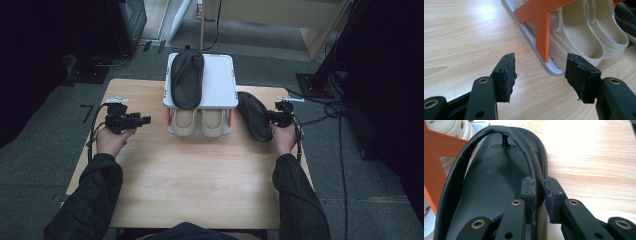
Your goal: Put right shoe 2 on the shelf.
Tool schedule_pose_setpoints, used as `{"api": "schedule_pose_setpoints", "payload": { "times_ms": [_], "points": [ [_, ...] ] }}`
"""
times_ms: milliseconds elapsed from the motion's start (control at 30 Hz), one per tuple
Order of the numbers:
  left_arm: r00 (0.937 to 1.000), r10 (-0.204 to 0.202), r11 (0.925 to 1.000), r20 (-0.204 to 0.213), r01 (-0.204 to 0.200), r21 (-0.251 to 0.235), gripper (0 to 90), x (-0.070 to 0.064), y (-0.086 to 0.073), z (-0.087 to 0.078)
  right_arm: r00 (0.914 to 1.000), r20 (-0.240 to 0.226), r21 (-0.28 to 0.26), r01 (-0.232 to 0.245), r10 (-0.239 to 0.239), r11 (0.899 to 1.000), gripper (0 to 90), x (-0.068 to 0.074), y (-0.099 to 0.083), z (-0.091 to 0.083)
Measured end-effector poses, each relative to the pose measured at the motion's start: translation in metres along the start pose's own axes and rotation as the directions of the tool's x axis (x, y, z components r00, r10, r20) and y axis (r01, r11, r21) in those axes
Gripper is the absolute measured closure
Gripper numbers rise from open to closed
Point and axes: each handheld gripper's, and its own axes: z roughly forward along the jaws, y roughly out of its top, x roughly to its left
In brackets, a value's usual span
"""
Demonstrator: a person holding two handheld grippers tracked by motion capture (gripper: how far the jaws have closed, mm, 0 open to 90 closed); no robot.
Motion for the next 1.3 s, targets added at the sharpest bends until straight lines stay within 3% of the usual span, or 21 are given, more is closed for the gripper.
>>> {"api": "schedule_pose_setpoints", "payload": {
  "times_ms": [67,167,300,567,700,1300],
  "points": [
    [1.0000,0.006,1.0000,0.000,-0.006,0.005,41.9,0.000,0.001,0.001,0.9997,0.014,-0.007,0.019,-0.019,1.000,80.3,0.001,0.000,-0.003],
    [1.0000,0.004,1.0000,0.005,-0.004,-0.001,42.0,-0.001,0.002,0.002,1.0000,0.009,-0.021,0.003,-0.003,1.000,80.4,0.002,0.001,-0.010],
    [0.9999,0.004,1.0000,0.010,-0.004,0.000,42.0,0.000,0.003,0.002,0.9997,0.013,-0.041,0.020,-0.019,0.999,80.8,0.002,0.004,-0.017],
    [0.9998,0.002,1.0000,0.018,-0.002,0.002,42.0,-0.001,0.004,0.004,0.9998,0.021,-0.046,0.002,-0.001,0.999,81.2,-0.002,0.011,-0.030],
    [0.9998,-0.002,1.0000,0.020,0.002,0.000,42.0,-0.001,0.004,0.004,0.9994,0.033,-0.051,0.016,-0.014,0.999,81.3,-0.002,0.015,-0.035],
    [0.9995,0.002,1.0000,0.031,-0.002,0.001,42.0,-0.001,0.005,0.004,0.9960,0.077,-0.079,0.051,-0.045,0.996,81.2,0.012,0.060,-0.063]
  ]
}}
